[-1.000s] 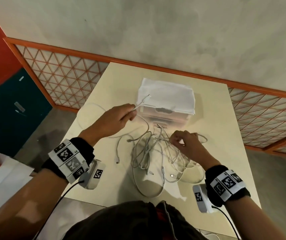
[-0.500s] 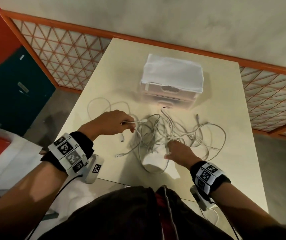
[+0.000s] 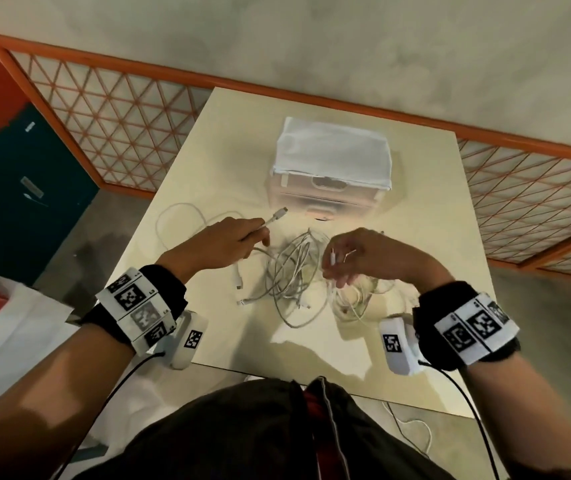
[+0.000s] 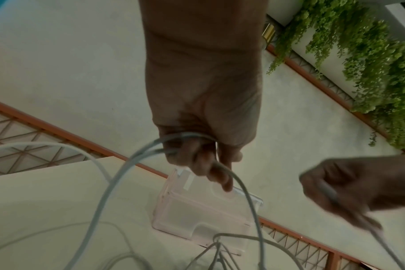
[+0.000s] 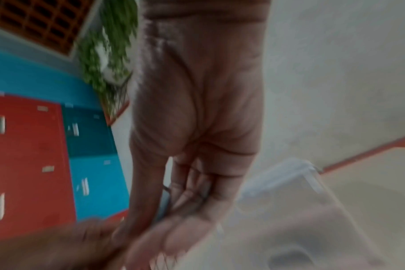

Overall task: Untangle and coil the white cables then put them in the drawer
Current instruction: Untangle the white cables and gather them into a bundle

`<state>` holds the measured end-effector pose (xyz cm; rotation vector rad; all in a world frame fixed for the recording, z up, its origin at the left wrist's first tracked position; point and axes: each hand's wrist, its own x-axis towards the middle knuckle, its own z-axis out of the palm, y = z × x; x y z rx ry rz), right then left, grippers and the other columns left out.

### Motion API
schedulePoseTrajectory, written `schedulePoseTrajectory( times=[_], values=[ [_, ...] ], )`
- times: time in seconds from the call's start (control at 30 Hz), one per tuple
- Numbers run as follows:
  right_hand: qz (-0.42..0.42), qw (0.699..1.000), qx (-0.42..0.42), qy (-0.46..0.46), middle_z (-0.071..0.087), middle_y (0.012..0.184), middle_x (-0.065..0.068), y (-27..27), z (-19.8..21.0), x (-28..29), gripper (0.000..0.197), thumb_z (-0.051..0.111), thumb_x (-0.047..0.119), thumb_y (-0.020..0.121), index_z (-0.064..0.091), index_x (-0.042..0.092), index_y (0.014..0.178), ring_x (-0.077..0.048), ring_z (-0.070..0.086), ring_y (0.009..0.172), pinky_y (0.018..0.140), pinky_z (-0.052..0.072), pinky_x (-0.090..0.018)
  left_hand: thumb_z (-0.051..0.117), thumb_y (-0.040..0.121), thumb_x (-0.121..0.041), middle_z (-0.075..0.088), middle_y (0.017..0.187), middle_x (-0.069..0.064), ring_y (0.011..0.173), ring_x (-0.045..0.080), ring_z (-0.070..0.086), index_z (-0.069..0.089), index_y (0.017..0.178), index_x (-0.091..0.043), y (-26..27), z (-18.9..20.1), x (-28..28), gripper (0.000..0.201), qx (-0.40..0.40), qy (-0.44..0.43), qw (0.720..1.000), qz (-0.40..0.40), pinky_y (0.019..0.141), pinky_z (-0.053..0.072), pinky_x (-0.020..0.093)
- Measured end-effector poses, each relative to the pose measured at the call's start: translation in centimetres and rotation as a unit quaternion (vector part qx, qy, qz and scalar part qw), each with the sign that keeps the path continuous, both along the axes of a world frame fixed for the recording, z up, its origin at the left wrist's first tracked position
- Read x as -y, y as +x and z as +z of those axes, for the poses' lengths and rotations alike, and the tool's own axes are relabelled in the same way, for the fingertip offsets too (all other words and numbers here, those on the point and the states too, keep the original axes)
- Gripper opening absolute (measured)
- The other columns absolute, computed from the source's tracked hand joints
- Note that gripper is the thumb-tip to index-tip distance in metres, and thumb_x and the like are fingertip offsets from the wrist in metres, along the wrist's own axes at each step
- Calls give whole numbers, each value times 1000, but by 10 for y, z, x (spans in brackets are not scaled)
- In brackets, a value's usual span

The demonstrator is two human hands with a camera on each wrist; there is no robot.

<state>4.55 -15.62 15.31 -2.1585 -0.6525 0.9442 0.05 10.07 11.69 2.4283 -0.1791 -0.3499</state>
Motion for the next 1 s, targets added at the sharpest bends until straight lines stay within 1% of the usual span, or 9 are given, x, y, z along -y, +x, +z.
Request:
schedulePoseTrajectory(
  times=[0.1,0.23,0.37,0.57,0.67,0.8,0.87,0.93,1.0],
  values=[
    [-88,989,4,117,68,77,-26,9,26,-13,24,74,11,78,60,-5,90,-25,69,67,66,57,-30,34,102,-22,62,82,4,69,5,58,60,99,-16,2,3,6,27,-5,-121,993,14,63,46,19],
    [-161,963,-5,214,67,72,-20,15,28,-35,18,69,5,81,56,0,93,-21,69,61,63,57,-27,31,102,-29,68,99,6,93,11,65,59,103,-15,5,11,17,32,-9,-251,968,14,85,49,20],
    [-194,944,2,267,66,72,-16,18,28,-56,15,62,3,87,56,-4,97,-14,69,59,61,57,-22,26,102,-32,70,88,1,87,17,68,55,107,-5,3,20,25,40,-46,-303,952,-16,88,51,34],
    [-226,935,99,253,64,71,-5,23,29,-70,21,65,12,87,56,-4,96,-11,64,59,56,52,-20,27,103,-28,49,64,-2,63,15,55,44,83,-11,2,32,28,31,-63,-350,935,-16,68,47,23],
    [-223,934,52,276,67,93,-7,17,19,-73,30,52,29,95,46,4,111,-15,68,86,75,55,-28,26,103,-28,30,61,-6,53,8,32,39,83,-15,8,44,24,28,-42,-415,909,4,64,43,23],
    [5,977,-52,205,60,127,-1,12,-1,-80,62,70,22,83,39,15,136,-8,54,122,107,39,-24,19,103,-32,23,61,-4,50,8,23,36,85,-15,21,61,20,30,-13,-509,861,1,51,35,18],
    [61,984,-31,166,68,113,2,10,-12,-90,37,69,19,85,57,17,120,-4,60,112,101,41,-19,19,101,-35,24,59,-6,47,8,22,35,85,-17,27,67,16,29,-6,-523,852,-11,46,33,18],
    [64,987,19,150,73,90,-6,10,-27,-96,12,61,21,91,67,16,100,-11,67,87,87,49,-26,19,99,-37,24,58,-9,47,7,19,34,83,-19,30,74,9,28,19,-499,866,-10,43,26,18],
    [49,989,89,106,70,69,-2,18,-44,-87,12,57,23,94,67,19,87,-5,64,68,73,48,-25,19,100,-37,23,58,-11,48,8,17,34,82,-19,33,80,-3,29,56,-454,889,4,42,22,18]
  ],
)
